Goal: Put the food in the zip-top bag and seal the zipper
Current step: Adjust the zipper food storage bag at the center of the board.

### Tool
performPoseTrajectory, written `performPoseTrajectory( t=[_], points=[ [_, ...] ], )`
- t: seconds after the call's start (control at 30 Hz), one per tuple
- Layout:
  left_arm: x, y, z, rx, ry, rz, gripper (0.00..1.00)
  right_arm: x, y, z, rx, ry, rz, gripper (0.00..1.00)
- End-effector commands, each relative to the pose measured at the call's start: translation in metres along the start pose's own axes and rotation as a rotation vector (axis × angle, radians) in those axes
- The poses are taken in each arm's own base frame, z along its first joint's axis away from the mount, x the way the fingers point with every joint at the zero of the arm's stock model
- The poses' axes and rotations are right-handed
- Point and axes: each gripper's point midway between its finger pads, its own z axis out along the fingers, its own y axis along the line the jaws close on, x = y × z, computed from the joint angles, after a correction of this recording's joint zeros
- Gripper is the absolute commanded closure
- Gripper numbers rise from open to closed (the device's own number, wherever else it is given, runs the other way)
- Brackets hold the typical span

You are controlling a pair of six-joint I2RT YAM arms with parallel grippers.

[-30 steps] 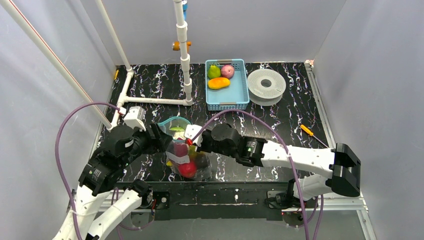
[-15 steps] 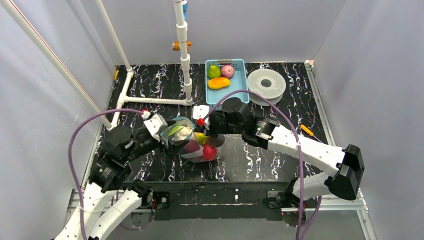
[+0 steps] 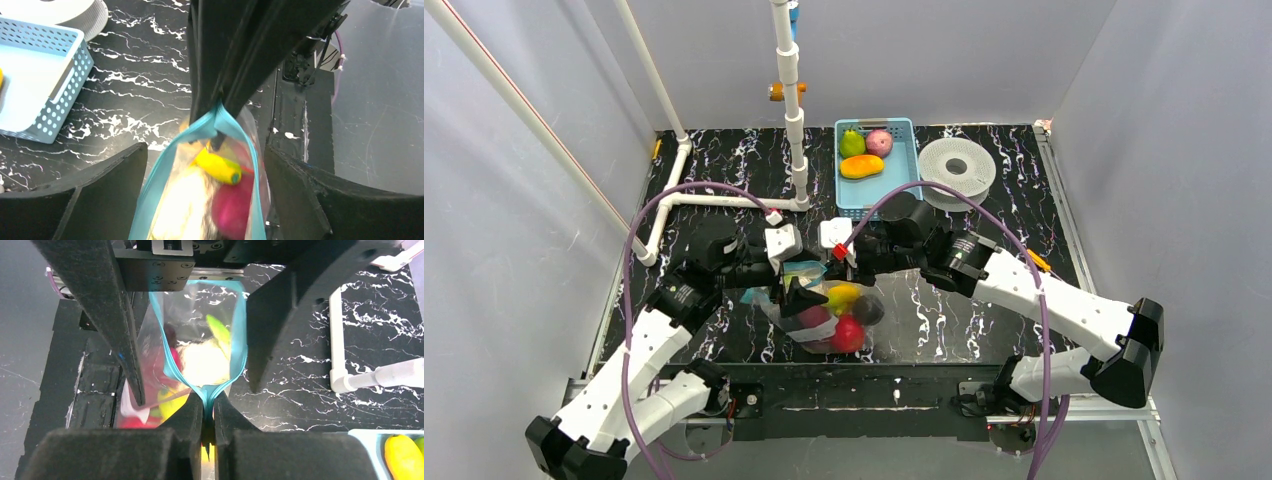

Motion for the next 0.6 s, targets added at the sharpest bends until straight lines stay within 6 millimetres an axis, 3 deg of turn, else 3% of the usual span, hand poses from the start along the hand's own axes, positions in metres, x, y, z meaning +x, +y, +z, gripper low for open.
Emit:
performPoseTrajectory(
  t=[0.0, 0.1, 0.17, 0.3, 0.4, 0.43, 0.47, 0.5, 0.57],
  points=[
    [0.007, -0.014, -0.009, 0.009, -0.004, -0.018, 0.20, -0.051, -0.006, -0.020, 0.022, -0.130, -0.079, 0.99],
    [0.008, -0.015, -0.016, -0.025, 0.015, -0.015, 0.23, -0.053, -0.007, -0.022, 0.027, -0.129, -0.076, 0.99],
    [0.009, -0.013, -0.019, -0.043, 0.019, -0.012, 0.32, -0.055, -0.008, -0.024, 0.035, -0.130, -0.073, 0.99],
    [0.008, -0.010, -0.016, -0.054, 0.009, -0.029, 0.58, -0.054, -0.010, -0.023, 0.046, -0.120, -0.047, 0.99],
    [0.014, -0.010, -0.013, -0.042, 0.030, -0.066, 0.86, -0.050, -0.015, -0.022, 0.077, -0.089, -0.020, 0.99],
    [0.017, -0.010, -0.012, -0.040, 0.041, -0.077, 0.94, -0.048, -0.017, -0.023, 0.087, -0.082, -0.011, 0.96],
    [0.021, -0.010, -0.012, -0.041, 0.053, -0.086, 0.98, -0.046, -0.018, -0.023, 0.097, -0.074, -0.001, 0.84],
    [0.023, -0.010, -0.012, -0.041, 0.061, -0.092, 0.99, -0.044, -0.018, -0.023, 0.106, -0.068, 0.013, 0.75],
    [0.028, -0.009, -0.012, -0.051, 0.067, -0.093, 1.00, -0.043, -0.018, -0.026, 0.120, -0.063, 0.042, 0.67]
  ],
)
